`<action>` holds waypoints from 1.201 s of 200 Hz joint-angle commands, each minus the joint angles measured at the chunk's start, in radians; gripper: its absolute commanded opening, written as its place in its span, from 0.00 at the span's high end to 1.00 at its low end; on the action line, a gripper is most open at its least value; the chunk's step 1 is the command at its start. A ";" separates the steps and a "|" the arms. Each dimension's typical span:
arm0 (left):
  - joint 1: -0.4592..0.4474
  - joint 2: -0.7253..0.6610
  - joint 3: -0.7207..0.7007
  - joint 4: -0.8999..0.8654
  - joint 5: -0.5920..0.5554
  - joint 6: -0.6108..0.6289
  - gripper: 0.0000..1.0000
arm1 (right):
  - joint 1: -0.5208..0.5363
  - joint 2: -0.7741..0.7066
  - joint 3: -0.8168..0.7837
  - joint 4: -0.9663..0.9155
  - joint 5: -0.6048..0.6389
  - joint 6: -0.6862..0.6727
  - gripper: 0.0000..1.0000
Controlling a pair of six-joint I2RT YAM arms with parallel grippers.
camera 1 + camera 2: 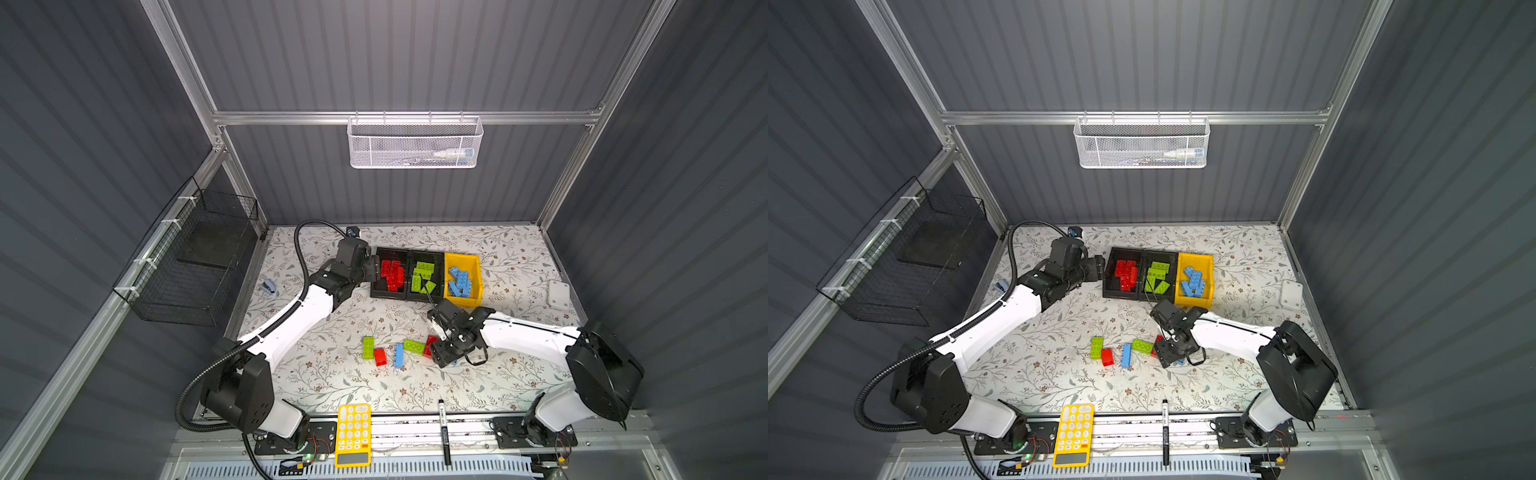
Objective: Sort the legos into containers by color
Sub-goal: Pick up the lego from the bottom-center of the table, then place the lego in the container.
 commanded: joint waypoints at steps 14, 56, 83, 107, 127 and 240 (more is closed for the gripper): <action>0.008 -0.034 -0.036 -0.022 -0.015 -0.021 0.23 | 0.017 0.071 0.050 -0.064 0.076 0.006 0.30; 0.014 -0.035 -0.041 -0.023 -0.012 -0.017 0.23 | 0.018 0.062 0.033 -0.075 0.084 0.041 0.54; 0.014 -0.016 -0.037 -0.013 -0.001 -0.019 0.23 | 0.018 0.009 0.020 -0.100 0.110 0.065 0.64; 0.014 0.009 -0.018 -0.011 0.018 -0.017 0.23 | 0.014 -0.047 0.005 -0.117 0.141 0.089 0.69; 0.014 0.020 -0.015 -0.018 0.030 -0.017 0.24 | -0.010 -0.090 0.007 -0.132 0.170 0.107 0.71; 0.014 -0.094 -0.232 -0.089 0.104 -0.147 0.24 | -0.454 0.001 0.351 -0.023 0.095 0.137 0.68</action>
